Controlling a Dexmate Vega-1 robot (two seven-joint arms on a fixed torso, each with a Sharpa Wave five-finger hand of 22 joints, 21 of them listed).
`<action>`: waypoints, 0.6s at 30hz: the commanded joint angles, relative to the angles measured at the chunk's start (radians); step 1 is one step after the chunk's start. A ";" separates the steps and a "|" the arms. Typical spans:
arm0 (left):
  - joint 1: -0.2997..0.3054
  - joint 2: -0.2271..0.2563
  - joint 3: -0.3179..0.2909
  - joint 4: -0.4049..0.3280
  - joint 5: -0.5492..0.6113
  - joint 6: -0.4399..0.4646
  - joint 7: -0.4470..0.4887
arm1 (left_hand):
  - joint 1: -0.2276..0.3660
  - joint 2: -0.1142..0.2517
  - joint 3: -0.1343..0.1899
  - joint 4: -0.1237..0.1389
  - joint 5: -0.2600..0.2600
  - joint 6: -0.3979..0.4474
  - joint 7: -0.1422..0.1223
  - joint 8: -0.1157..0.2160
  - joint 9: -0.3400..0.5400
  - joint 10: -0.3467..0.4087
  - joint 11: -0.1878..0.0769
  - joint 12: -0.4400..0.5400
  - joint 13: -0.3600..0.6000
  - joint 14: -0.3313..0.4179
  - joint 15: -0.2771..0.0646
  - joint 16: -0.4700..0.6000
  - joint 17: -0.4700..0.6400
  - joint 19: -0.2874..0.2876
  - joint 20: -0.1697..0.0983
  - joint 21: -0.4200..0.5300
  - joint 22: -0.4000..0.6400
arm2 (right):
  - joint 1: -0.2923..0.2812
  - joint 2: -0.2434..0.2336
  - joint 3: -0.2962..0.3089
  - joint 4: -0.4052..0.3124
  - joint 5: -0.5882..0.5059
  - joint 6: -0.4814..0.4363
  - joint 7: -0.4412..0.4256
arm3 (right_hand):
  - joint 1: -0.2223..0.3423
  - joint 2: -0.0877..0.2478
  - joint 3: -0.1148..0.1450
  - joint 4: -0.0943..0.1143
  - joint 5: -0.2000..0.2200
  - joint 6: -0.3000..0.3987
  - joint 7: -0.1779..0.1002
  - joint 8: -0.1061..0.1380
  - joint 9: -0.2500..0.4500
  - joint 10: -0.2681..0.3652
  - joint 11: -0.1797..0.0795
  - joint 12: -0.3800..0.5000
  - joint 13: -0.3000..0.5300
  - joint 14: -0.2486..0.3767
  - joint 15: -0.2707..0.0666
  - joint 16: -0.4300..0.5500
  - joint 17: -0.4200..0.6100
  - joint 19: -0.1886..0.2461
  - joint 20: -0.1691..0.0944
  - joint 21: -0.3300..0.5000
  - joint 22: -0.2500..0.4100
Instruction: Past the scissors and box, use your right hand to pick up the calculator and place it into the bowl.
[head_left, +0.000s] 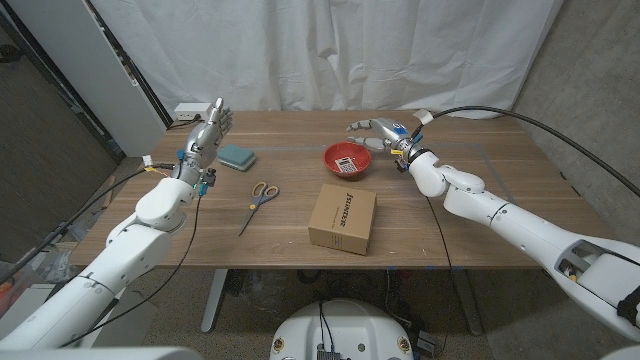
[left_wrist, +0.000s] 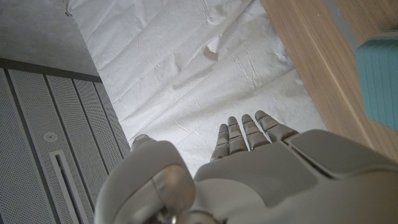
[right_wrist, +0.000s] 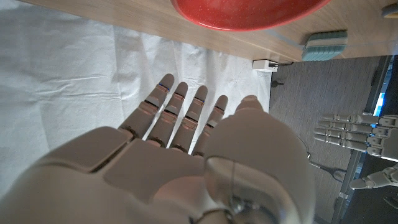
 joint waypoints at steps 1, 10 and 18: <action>-0.003 0.011 0.000 -0.009 -0.007 0.006 -0.011 | 0.009 0.007 -0.010 -0.002 -0.003 0.009 -0.001 -0.001 0.006 0.007 -0.006 0.002 0.003 0.002 0.007 -0.003 0.005 -0.004 -0.001 -0.001 0.006 | -0.045 -0.006 0.065 -0.042 0.083 0.035 -0.010 | -0.018 0.002 0.001 0.013 -0.005 0.001 0.009 -0.001 0.002 0.004 0.011 0.008 0.001 -0.005 -0.077 0.005 -0.001 0.012 -0.050 0.006 0.003; 0.011 0.012 -0.004 -0.025 -0.003 0.007 0.001 | 0.010 0.009 -0.011 -0.002 -0.003 0.009 -0.001 0.000 0.006 0.007 -0.006 0.002 0.003 0.003 0.006 -0.003 0.005 -0.005 0.000 -0.001 0.006 | -0.057 0.003 0.099 -0.035 0.132 0.070 -0.018 | -0.040 0.009 0.000 0.022 -0.008 -0.002 0.017 -0.001 0.000 0.007 0.017 0.010 -0.001 -0.005 -0.074 0.007 -0.001 0.016 -0.051 0.007 0.003; 0.019 0.010 -0.005 -0.037 0.002 0.011 0.011 | 0.011 0.010 -0.012 -0.002 -0.004 0.010 -0.003 0.000 0.006 0.006 -0.009 0.002 0.003 0.002 0.005 -0.003 0.005 -0.004 0.000 -0.001 0.006 | -0.060 0.016 0.116 -0.017 0.166 0.090 -0.018 | -0.052 0.013 0.000 0.027 -0.010 -0.004 0.023 -0.001 -0.001 0.009 0.021 0.011 -0.003 -0.005 -0.072 0.008 -0.002 0.017 -0.051 0.008 0.002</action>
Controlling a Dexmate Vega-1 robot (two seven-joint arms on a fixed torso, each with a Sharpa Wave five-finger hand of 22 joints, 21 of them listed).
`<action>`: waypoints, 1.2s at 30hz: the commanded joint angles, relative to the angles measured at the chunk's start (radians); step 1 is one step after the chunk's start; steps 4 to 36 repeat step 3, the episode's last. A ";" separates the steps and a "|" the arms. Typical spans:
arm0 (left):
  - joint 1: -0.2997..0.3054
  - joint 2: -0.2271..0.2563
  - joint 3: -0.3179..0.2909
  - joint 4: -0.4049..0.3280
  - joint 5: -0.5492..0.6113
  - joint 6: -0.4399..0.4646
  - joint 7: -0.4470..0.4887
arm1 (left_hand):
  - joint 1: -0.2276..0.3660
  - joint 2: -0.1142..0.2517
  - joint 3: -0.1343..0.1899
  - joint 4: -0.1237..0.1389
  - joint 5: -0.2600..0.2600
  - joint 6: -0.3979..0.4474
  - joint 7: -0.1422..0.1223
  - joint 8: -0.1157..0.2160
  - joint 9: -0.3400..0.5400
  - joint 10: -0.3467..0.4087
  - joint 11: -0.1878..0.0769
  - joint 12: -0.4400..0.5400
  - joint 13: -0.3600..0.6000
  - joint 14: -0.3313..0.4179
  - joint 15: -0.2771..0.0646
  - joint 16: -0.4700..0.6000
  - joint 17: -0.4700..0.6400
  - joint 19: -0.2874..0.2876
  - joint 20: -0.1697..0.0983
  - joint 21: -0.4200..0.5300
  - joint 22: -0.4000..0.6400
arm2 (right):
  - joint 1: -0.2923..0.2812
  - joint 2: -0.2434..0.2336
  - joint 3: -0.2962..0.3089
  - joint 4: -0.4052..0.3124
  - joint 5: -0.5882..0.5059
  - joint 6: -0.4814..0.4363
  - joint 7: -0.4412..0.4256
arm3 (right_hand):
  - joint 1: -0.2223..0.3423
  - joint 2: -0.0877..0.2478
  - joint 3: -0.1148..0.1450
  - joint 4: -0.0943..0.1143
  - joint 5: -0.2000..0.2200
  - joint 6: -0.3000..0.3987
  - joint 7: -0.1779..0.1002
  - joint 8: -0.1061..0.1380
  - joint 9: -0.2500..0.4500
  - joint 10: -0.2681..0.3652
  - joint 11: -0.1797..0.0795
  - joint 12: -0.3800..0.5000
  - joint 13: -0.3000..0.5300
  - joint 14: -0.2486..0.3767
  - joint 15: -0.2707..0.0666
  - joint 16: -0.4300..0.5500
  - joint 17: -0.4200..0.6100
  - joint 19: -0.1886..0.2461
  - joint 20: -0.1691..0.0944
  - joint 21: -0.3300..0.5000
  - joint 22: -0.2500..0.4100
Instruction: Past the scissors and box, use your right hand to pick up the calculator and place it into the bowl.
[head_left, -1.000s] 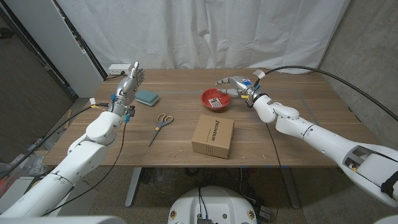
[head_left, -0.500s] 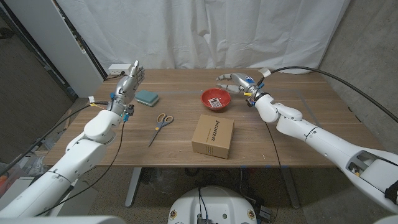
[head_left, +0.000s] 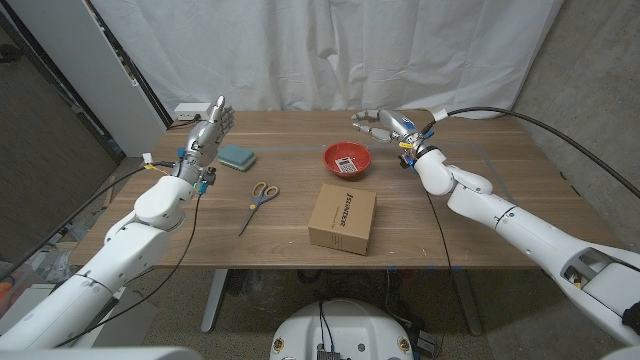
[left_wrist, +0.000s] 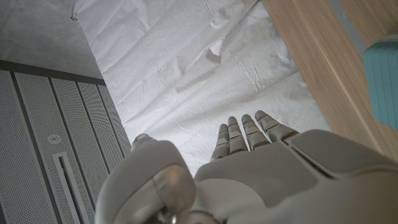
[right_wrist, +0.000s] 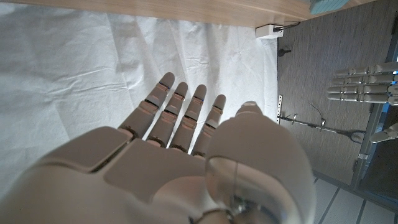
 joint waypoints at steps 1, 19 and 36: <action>0.012 0.002 -0.002 -0.019 0.007 0.008 0.012 | 0.006 0.004 -0.008 0.002 0.000 0.006 0.001 0.000 0.006 0.003 -0.005 0.002 0.003 0.002 0.005 -0.003 0.005 -0.004 0.000 -0.001 0.006 | -0.013 0.014 0.034 0.014 0.056 0.033 -0.003 | -0.012 0.003 0.000 0.011 -0.003 0.003 0.007 0.000 0.002 0.002 0.007 0.003 0.002 -0.005 -0.072 0.008 0.003 0.006 -0.050 0.004 0.002; 0.014 0.002 -0.002 -0.021 0.007 0.009 0.013 | 0.006 0.005 -0.009 0.002 0.000 0.006 0.001 0.000 0.006 0.003 -0.004 0.002 0.003 0.002 0.005 -0.003 0.005 -0.004 0.000 -0.001 0.006 | -0.014 0.017 0.035 0.015 0.057 0.030 -0.005 | -0.014 0.003 0.000 0.011 -0.003 0.002 0.007 0.000 0.002 0.002 0.006 0.003 0.002 -0.006 -0.070 0.008 0.003 0.007 -0.050 0.004 0.002; 0.014 0.002 -0.002 -0.021 0.007 0.009 0.013 | 0.006 0.005 -0.009 0.002 0.000 0.006 0.001 0.000 0.006 0.003 -0.004 0.002 0.003 0.002 0.005 -0.003 0.005 -0.004 0.000 -0.001 0.006 | -0.014 0.017 0.035 0.015 0.057 0.030 -0.005 | -0.014 0.003 0.000 0.011 -0.003 0.002 0.007 0.000 0.002 0.002 0.006 0.003 0.002 -0.006 -0.070 0.008 0.003 0.007 -0.050 0.004 0.002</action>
